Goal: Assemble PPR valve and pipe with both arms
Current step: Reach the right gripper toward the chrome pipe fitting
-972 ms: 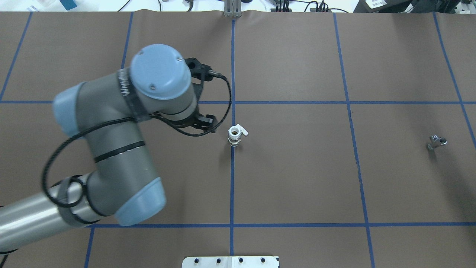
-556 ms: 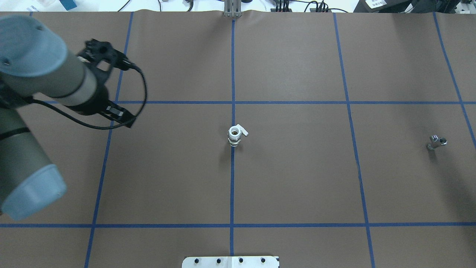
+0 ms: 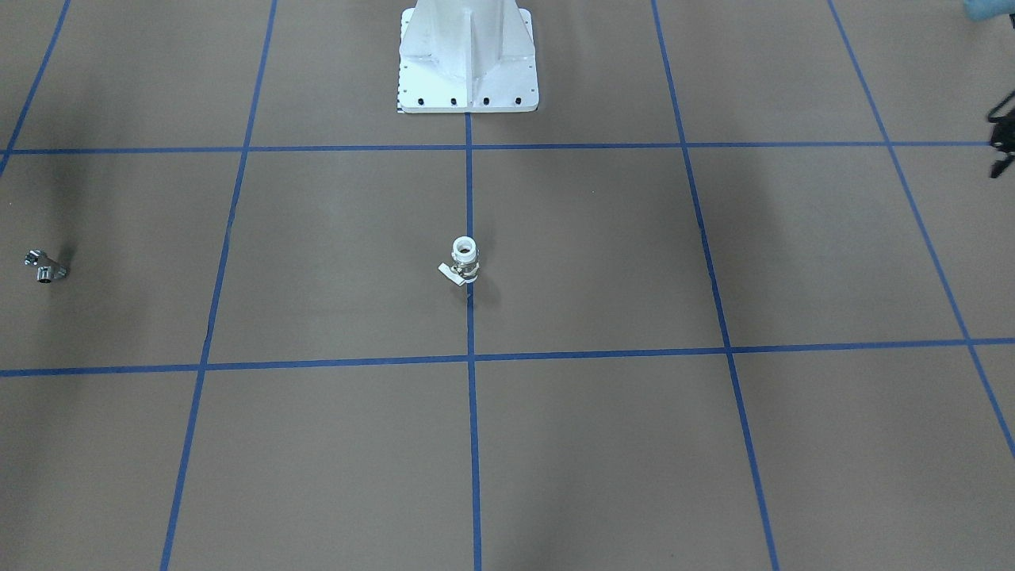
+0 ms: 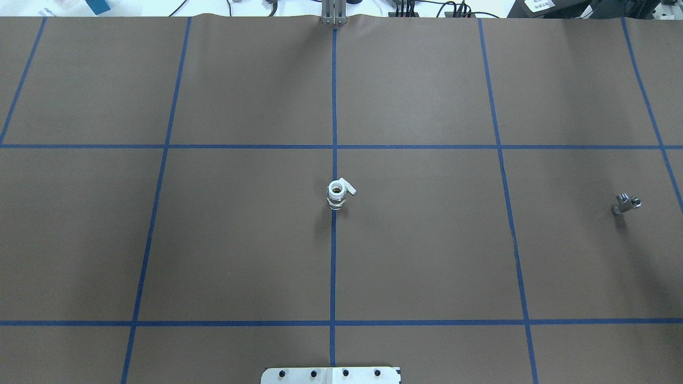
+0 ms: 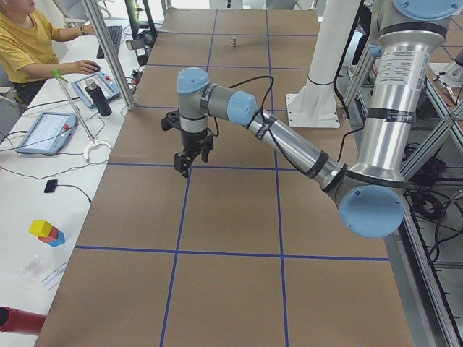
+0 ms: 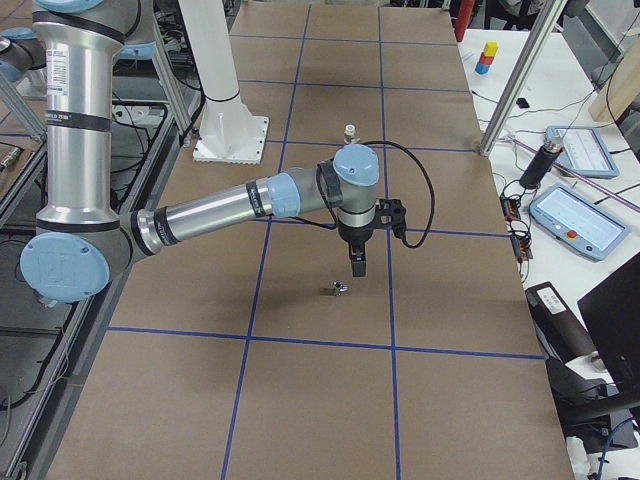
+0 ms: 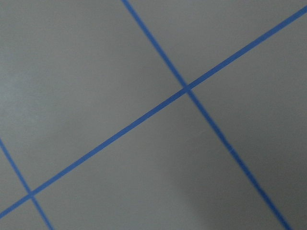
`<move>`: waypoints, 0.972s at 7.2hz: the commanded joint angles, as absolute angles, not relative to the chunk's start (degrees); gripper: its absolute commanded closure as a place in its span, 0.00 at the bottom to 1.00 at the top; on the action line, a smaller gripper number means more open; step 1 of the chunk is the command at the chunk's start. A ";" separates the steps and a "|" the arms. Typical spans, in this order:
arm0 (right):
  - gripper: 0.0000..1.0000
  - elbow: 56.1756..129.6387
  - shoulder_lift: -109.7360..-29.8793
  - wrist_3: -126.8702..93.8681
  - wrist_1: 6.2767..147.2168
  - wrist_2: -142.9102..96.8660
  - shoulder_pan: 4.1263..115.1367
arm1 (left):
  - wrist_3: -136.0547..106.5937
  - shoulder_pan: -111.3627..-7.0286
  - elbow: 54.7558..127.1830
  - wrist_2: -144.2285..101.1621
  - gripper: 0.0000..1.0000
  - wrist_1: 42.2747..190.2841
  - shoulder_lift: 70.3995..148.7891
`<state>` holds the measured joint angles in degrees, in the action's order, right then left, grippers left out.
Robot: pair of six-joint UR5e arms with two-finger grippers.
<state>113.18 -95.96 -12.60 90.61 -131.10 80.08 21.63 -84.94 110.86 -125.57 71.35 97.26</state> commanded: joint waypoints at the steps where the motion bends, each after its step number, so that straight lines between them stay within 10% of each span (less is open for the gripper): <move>1: 0.01 111.64 -104.11 -27.34 68.50 -128.33 74.22 | 26.54 -96.13 98.73 -135.18 0.00 79.91 94.33; 7: 0.00 102.75 -105.21 -33.30 49.93 -118.41 59.00 | 25.84 -96.33 98.00 -138.25 0.00 85.69 90.79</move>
